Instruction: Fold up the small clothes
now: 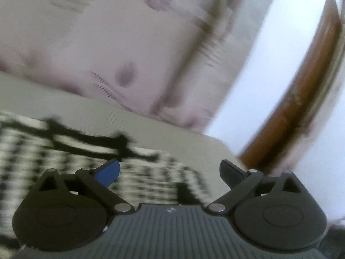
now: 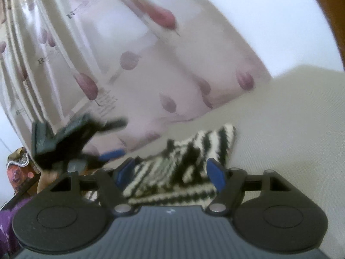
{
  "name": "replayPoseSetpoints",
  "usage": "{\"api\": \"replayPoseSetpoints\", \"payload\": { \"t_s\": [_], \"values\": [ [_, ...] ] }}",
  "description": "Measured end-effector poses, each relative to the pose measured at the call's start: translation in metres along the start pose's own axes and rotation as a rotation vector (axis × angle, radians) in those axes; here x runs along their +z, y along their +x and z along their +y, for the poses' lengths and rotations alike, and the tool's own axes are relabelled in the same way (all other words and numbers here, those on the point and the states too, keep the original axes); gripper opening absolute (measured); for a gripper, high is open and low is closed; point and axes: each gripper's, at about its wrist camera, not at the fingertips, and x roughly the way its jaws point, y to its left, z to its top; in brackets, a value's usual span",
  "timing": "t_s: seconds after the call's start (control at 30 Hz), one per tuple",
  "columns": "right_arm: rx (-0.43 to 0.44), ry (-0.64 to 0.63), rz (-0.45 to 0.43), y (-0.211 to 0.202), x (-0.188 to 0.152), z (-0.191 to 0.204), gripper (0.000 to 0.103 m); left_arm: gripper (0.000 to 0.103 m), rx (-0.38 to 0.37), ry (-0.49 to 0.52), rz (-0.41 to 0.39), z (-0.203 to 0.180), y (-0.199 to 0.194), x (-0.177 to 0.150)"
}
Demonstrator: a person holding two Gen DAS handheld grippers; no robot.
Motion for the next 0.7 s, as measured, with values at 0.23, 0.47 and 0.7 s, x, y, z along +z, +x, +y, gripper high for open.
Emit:
{"api": "replayPoseSetpoints", "payload": {
  "t_s": [0.23,0.47,0.7],
  "values": [
    [-0.040,-0.108,0.155,0.089,0.018,0.007,0.073,0.095,0.341,-0.081,-0.189,0.108,-0.096,-0.035],
    [-0.133,-0.120,0.345,0.165,-0.006,0.004,0.009,0.097,0.410,-0.219,-0.228,0.156,-0.116,-0.061],
    [-0.135,-0.178,0.044,0.123,0.034,0.023,0.005,0.103,0.440,-0.099,-0.281,0.130,-0.103,-0.062]
  ]
}}
